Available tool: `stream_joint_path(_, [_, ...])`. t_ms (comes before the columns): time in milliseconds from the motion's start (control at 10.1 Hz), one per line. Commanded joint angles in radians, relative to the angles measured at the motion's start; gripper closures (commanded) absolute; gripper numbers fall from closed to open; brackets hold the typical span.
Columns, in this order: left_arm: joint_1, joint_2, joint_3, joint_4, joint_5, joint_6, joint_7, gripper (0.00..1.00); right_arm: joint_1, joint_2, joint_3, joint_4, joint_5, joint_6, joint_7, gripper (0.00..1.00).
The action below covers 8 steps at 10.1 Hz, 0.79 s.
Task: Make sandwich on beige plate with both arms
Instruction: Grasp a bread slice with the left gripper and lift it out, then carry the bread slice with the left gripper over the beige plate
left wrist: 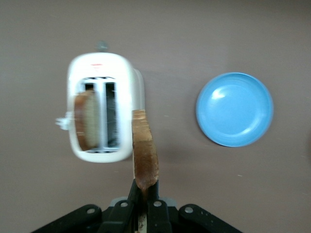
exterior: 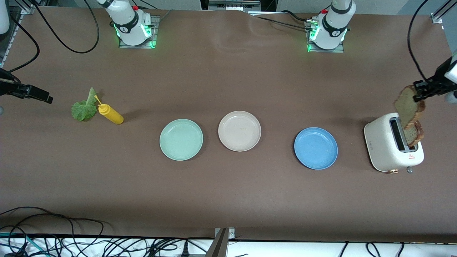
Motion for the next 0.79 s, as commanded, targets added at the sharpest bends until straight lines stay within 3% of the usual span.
stream_joint_path(0, [-0.015, 0.079, -0.050, 0.007, -0.140, -0.007, 0.013, 1.00, -0.011, -0.002, 0.004, 0.009, 0.001, -0.013, -0.014, 0.00])
stream_joint_path(395, [-0.098, 0.218, -0.061, 0.003, -0.560, -0.008, 0.012, 1.00, -0.011, 0.004, 0.004, 0.009, 0.001, -0.013, -0.014, 0.00])
stream_joint_path(692, [-0.168, 0.327, -0.132, 0.010, -0.809, 0.006, 0.016, 1.00, -0.013, 0.004, 0.004, 0.011, 0.001, -0.013, -0.014, 0.00])
